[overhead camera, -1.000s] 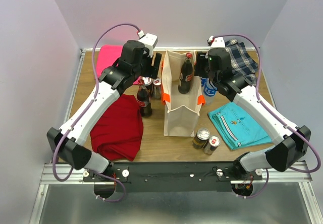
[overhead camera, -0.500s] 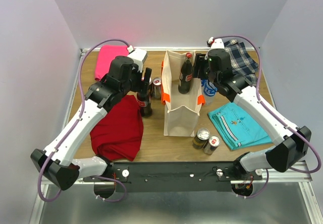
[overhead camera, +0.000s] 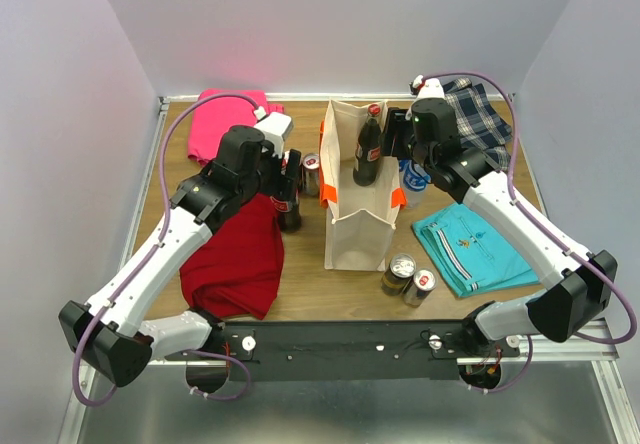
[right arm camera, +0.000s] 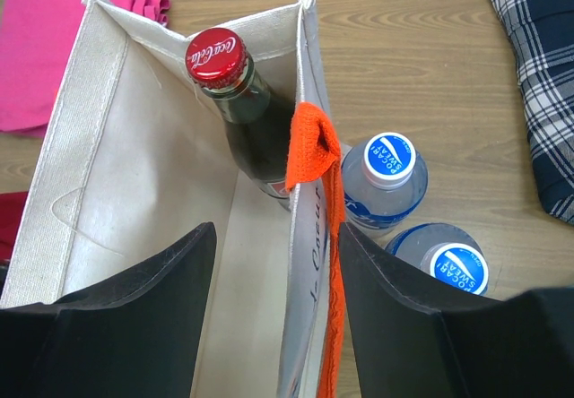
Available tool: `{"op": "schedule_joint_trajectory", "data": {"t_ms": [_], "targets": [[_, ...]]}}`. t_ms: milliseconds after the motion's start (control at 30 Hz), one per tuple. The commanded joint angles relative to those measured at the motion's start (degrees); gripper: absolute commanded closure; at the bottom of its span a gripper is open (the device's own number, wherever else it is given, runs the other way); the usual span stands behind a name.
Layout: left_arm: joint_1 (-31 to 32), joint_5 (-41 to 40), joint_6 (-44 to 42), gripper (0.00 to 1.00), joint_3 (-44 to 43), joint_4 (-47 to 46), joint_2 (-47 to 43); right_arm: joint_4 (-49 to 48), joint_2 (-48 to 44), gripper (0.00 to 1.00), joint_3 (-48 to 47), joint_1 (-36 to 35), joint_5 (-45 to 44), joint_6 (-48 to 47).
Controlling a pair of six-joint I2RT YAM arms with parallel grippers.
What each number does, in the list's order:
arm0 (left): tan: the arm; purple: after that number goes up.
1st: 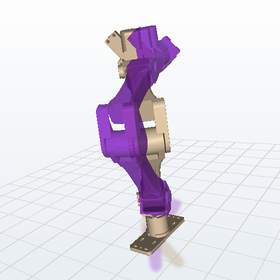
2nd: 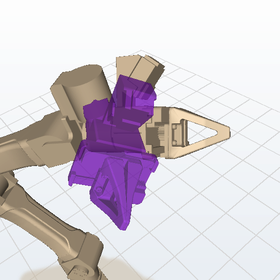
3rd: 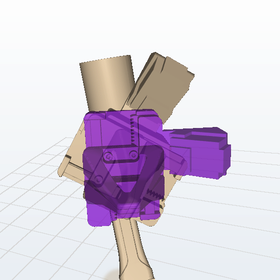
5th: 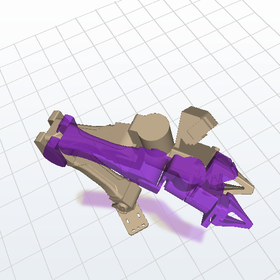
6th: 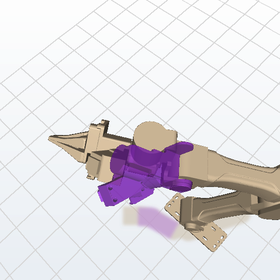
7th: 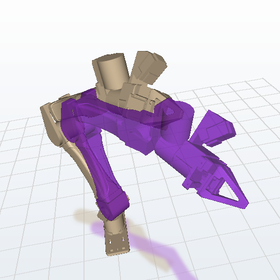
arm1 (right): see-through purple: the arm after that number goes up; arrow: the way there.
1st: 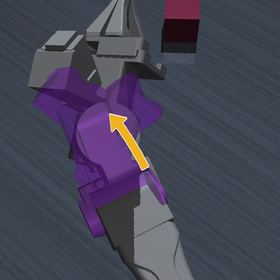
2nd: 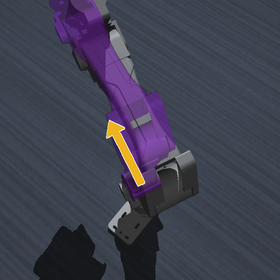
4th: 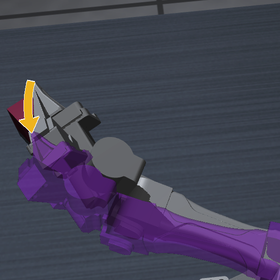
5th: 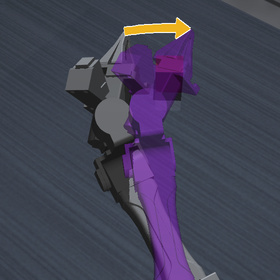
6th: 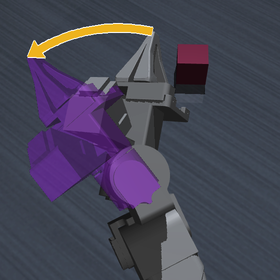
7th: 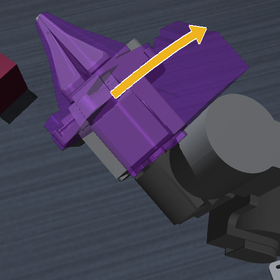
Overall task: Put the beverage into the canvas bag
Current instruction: Pick up the drink from the center of the board.
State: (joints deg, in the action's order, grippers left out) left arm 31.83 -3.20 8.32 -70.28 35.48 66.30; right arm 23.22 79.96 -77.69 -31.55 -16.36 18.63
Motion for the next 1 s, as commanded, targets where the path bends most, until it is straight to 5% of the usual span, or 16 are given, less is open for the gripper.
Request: {"op": "schedule_joint_trajectory", "data": {"t_ms": [0,467,667,867,967], "targets": [[-0.11,0.40,1.26,0.19,0.76,-4.72,-0.47,0.60,-0.78,0.34,0.35,0.00,0.36,0.53],[-0.11,-2.07,1.00,0.30,1.11,-5.86,2.51,0.68,-0.25,0.34,0.26,0.00,-0.96,-0.09],[-0.11,-2.95,1.09,0.56,1.11,-6.66,3.04,0.68,0.19,0.34,0.08,-0.09,-1.04,-0.18],[-0.19,-3.30,1.17,0.99,0.23,-6.92,4.27,0.86,-0.07,0.34,0.26,0.00,-1.48,-0.18],[-0.11,-3.48,1.09,1.00,-0.12,-7.01,4.27,0.86,-0.16,0.34,0.43,0.08,-1.66,-0.18]]}}
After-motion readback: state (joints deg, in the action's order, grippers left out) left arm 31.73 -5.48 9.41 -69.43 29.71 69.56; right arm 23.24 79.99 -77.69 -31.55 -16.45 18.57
